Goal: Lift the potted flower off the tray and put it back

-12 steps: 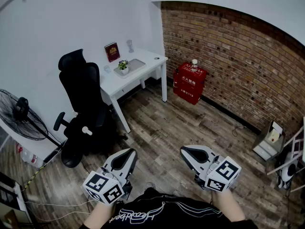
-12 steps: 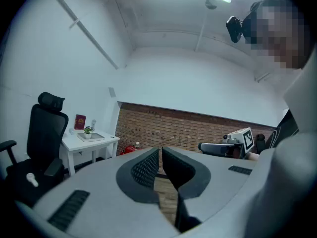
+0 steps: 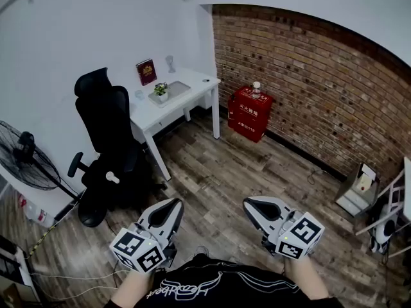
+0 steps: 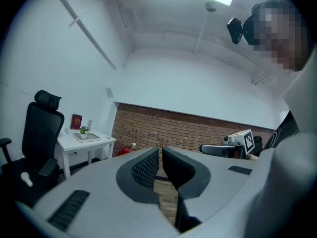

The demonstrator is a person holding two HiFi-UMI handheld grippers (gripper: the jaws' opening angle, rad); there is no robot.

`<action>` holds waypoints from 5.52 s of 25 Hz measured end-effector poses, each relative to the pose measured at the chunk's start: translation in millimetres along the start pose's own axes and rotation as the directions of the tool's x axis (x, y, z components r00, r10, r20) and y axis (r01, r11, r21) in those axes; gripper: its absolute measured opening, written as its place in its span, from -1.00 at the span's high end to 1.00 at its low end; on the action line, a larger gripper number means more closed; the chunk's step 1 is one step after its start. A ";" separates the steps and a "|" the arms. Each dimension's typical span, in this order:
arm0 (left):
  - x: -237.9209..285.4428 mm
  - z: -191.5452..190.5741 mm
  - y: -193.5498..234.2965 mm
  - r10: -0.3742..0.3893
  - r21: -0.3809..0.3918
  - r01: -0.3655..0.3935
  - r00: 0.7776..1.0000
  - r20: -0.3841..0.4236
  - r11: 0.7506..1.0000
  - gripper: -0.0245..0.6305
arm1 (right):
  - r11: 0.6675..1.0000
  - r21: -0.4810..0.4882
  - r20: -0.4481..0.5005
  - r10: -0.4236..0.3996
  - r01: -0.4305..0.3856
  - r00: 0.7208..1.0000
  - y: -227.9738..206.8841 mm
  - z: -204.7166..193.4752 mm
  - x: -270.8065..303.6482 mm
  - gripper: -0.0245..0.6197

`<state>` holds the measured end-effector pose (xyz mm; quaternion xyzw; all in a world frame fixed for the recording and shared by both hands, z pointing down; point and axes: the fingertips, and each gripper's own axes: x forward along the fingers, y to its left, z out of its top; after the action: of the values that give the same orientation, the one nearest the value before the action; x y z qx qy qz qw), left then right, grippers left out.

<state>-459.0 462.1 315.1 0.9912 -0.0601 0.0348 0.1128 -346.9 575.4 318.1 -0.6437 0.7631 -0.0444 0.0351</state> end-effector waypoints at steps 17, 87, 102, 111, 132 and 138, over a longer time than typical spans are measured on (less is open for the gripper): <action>27.2 1.1 41.9 0.073 0.019 -0.073 0.997 0.010 0.997 0.77 | 0.993 0.036 -0.021 -0.107 0.108 0.994 -43.4 -14.9 2.8 0.91; 521.9 -37.0 732.1 0.897 -0.089 -0.939 0.345 -0.276 0.333 -0.22 | 0.767 0.202 -0.293 0.641 -0.609 0.710 -658.6 -34.2 702.9 0.91; 535.7 -60.0 795.0 0.938 -0.089 -0.970 0.243 -0.248 0.228 -0.26 | 0.770 0.248 -0.341 0.637 -0.587 0.691 -671.9 -63.0 743.3 0.91; 528.7 -56.9 811.0 0.948 -0.065 -0.976 0.216 -0.233 0.206 -0.24 | 0.752 0.266 -0.359 0.657 -0.603 0.663 -667.9 -70.6 758.6 0.91; 535.2 -15.2 787.4 0.926 -0.064 -0.943 0.333 -0.177 0.327 -0.14 | 0.760 0.237 -0.368 0.647 -0.605 0.668 -662.6 -73.7 757.8 0.91; 534.2 24.7 748.4 0.883 -0.105 -0.895 0.446 -0.147 0.434 -0.14 | 0.749 0.228 -0.305 0.662 -0.623 0.685 -653.4 -58.2 750.8 0.91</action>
<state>-23.7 -327.0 499.4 0.7964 -0.5704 0.1183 0.1624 159.9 -272.7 452.4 -0.3122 0.9291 -0.1888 -0.0605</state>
